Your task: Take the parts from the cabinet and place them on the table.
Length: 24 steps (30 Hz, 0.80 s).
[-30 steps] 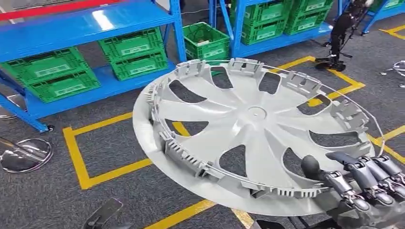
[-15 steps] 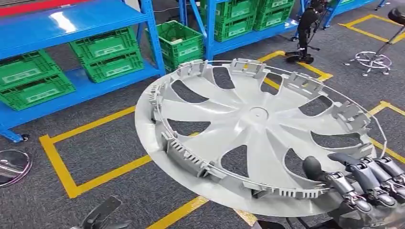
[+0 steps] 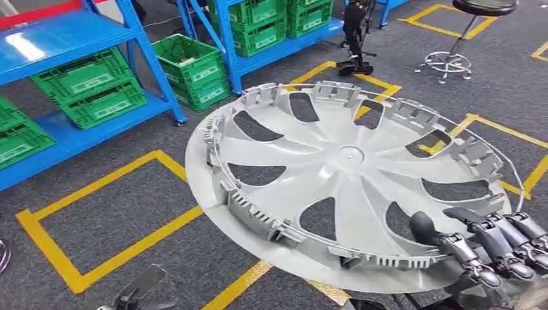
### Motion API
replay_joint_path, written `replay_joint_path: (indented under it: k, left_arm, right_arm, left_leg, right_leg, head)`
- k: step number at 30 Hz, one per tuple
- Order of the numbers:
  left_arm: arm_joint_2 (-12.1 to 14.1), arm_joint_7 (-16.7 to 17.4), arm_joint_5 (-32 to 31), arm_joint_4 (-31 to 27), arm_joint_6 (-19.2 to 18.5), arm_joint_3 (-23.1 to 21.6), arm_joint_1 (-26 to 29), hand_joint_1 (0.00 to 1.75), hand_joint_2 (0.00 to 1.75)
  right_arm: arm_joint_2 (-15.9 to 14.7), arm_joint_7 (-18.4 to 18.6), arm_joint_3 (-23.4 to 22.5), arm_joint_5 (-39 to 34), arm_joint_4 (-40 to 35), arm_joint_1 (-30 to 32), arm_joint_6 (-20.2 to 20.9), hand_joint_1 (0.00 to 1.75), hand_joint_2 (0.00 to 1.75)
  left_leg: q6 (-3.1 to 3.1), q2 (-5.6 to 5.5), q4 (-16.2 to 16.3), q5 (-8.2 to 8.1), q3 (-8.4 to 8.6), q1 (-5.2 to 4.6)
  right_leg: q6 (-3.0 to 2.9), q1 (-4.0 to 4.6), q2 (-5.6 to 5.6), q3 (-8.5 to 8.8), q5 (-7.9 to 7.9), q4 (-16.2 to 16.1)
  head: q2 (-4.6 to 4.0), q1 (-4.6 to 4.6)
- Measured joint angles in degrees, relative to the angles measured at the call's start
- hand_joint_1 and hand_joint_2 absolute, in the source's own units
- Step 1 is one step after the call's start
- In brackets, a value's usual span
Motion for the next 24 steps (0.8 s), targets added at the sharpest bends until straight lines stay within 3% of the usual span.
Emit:
replay_joint_path:
  k: [1, 2, 5, 6, 7, 8, 9, 11, 12, 13, 15, 16, 17, 18, 19, 22, 23, 24]
  left_arm:
    - [0.05, 0.0, 0.0, 0.0, 0.0, 0.0, 0.0, 0.0, 1.75]
    - [0.05, 0.0, 0.0, 0.0, 0.0, 0.0, -0.01, 0.0, 1.75]
    - [0.07, 0.04, -0.04, 0.0, 0.0, 0.0, 0.02, 0.0, 1.75]
    - [-0.06, 0.04, -0.15, -0.04, 0.0, 0.0, -0.05, 0.0, 1.75]
    - [-0.29, 0.04, -0.35, -0.18, -0.11, 0.02, -0.26, 0.0, 1.75]
    - [-0.13, 0.04, -0.5, -0.17, -0.13, 0.04, -0.42, 0.0, 1.75]
    - [-0.15, 0.07, -0.55, -0.17, -0.2, 0.04, -0.45, 0.0, 1.75]
    - [-0.28, 0.26, -1.16, -0.17, -0.33, 0.04, -0.36, 0.0, 1.75]
    - [-0.37, 0.46, -1.6, -0.17, -0.28, 0.04, -0.42, 0.0, 1.75]
    - [-0.52, 0.52, -1.95, -0.17, -0.04, 0.02, -0.52, 0.0, 1.75]
    - [-1.11, 1.45, -2.38, -0.17, 1.82, 0.07, -1.09, 0.0, 1.75]
    - [-1.44, 2.14, -1.92, -0.2, 3.66, 0.28, -1.32, 0.0, 1.75]
    - [-1.84, 2.49, -0.8, -0.28, 5.41, 0.96, -1.49, 0.0, 1.75]
    - [-2.07, 2.54, 0.49, -0.39, 6.96, 2.02, -1.62, 0.0, 1.75]
    - [-2.8, 2.32, 3.14, -0.74, 9.65, 3.92, -1.66, 0.0, 1.75]
    - [-4.26, 0.59, 9.91, -1.88, 13.45, 9.54, -1.84, 0.0, 1.75]
    - [-4.61, -0.09, 11.94, -2.34, 13.82, 12.25, -1.91, 0.0, 1.75]
    - [-5.05, -0.65, 13.04, -2.86, 13.86, 14.63, -2.1, 0.0, 1.75]
  right_arm:
    - [0.0, 0.0, 0.0, 0.0, -0.07, 0.01, 0.0, 1.75, 1.75]
    - [0.0, 0.0, -0.02, 0.0, -0.11, -0.05, 0.0, 1.75, 1.75]
    - [0.0, -0.02, -0.13, 0.0, -0.4, 0.15, 0.0, 1.75, 1.75]
    - [0.0, -0.13, -0.31, -0.02, -0.44, 0.27, 0.0, 1.75, 1.75]
    - [0.0, -0.3, -0.54, 0.0, -0.5, 0.55, 0.0, 1.75, 1.75]
    - [0.0, -0.37, -0.74, -0.02, -0.75, 0.65, 0.0, 1.75, 1.75]
    - [0.0, -0.53, -0.92, -0.02, -0.81, 0.65, -0.02, 1.75, 1.75]
    - [0.02, -0.79, -1.36, -0.04, -0.94, 1.06, -0.02, 1.75, 1.75]
    - [0.02, -0.85, -1.6, -0.02, -1.07, 1.4, 0.0, 1.75, 1.75]
    - [0.02, -0.87, -1.99, -0.02, -1.29, 1.79, 0.0, 1.75, 1.75]
    - [0.02, -1.27, -2.86, -0.02, -1.86, 2.77, 0.0, 1.75, 1.75]
    - [0.02, -1.53, -3.35, -0.02, -2.41, 3.21, -0.02, 1.75, 1.75]
    - [0.02, -1.95, -3.91, -0.02, -2.89, 3.63, 0.0, 1.75, 1.75]
    - [0.02, -2.32, -4.33, -0.02, -3.26, 4.17, 0.0, 1.75, 1.75]
    - [0.17, -2.97, -5.31, -0.04, -4.3, 5.16, -0.02, 1.75, 1.75]
    - [0.68, -4.02, -7.0, -0.02, -6.1, 7.17, -0.02, 1.75, 1.75]
    - [0.87, -4.31, -7.32, 0.0, -6.52, 7.71, -0.02, 1.75, 1.75]
    - [0.89, -4.46, -7.67, 0.0, -6.8, 7.85, -0.02, 1.75, 1.75]
  left_leg:
    - [0.09, -1.74, -5.02, 2.23, 2.13, 0.25]
    - [0.18, -4.23, -6.08, 1.47, 2.64, 0.39]
    - [0.64, -3.1, -6.96, 1.18, 2.46, 0.05]
    - [1.19, -2.48, -7.55, 1.55, 2.59, 0.29]
    - [1.65, -1.74, -7.96, 1.85, 2.73, 0.53]
    - [2.09, -1.3, -8.08, 1.91, 2.74, 0.48]
    - [2.27, -0.75, -8.07, 1.93, 2.69, 0.39]
    - [2.31, 0.68, -8.05, 1.9, 2.65, 0.22]
    - [2.35, 1.29, -8.03, 1.87, 2.66, 0.19]
    - [2.34, 1.76, -8.03, 1.86, 2.69, 0.18]
    - [2.18, 2.83, -8.01, 1.75, 2.8, 0.16]
    - [2.04, 3.19, -8.0, 1.66, 2.94, 0.17]
    - [1.77, 3.51, -7.95, 1.5, 3.02, 0.02]
    - [1.47, 3.74, -7.68, 1.38, 2.88, -0.48]
    - [1.25, 4.01, -7.52, 1.38, 2.77, -0.52]
    - [0.6, 5.09, -8.28, 1.56, 3.34, -0.36]
    - [1.13, 4.98, -8.02, 0.77, 3.35, -0.46]
    - [1.87, 4.89, -7.71, 1.17, 3.13, -0.49]
  right_leg:
    - [0.22, -0.05, 0.56, -0.1, -0.09, 0.19]
    - [0.66, 0.15, 1.12, -0.59, -0.02, 0.46]
    - [1.85, -0.44, 2.59, -1.78, 0.74, 0.38]
    - [2.31, -0.27, 3.13, -1.89, 0.88, 0.27]
    - [2.36, -0.39, 2.24, -2.62, 0.23, 0.79]
    - [2.64, -0.19, -0.41, -3.58, -1.48, 3.03]
    - [2.9, -0.31, -1.63, -5.32, -3.57, 6.96]
    - [3.32, -0.44, -2.56, -9.62, -7.21, 16.2]
    - [3.47, -0.48, -2.68, -10.66, -7.48, 18.46]
    - [3.55, -0.49, -2.74, -10.51, -6.77, 18.19]
    - [3.38, -0.47, -3.38, -5.87, -2.11, 9.49]
    - [3.24, -0.46, -4.34, -2.74, 0.01, 3.89]
    - [3.15, -0.21, -6.42, -1.1, -0.57, 0.55]
    - [2.73, 0.14, -6.97, -0.76, -0.62, 0.25]
    - [2.13, 0.06, -5.97, -0.79, -0.41, 0.41]
    - [1.38, 0.24, -4.83, -0.88, -0.21, 0.36]
    - [1.69, -0.07, -4.91, -0.82, -0.06, 0.26]
    - [1.59, -0.07, -4.73, -1.06, -0.2, 0.72]
  head:
    - [0.0, 0.0]
    - [0.02, 0.06]
    - [0.0, 0.06]
    - [0.0, 0.02]
    - [0.0, 0.06]
    - [0.02, 0.5]
    - [0.0, 0.7]
    - [0.0, 0.65]
    - [0.0, 0.63]
    - [0.02, 0.63]
    - [0.0, 0.65]
    - [0.0, 0.68]
    - [0.0, 0.65]
    - [0.0, 0.72]
    - [0.0, 0.61]
    - [0.0, 0.63]
    - [0.0, 0.68]
    - [0.0, 0.28]
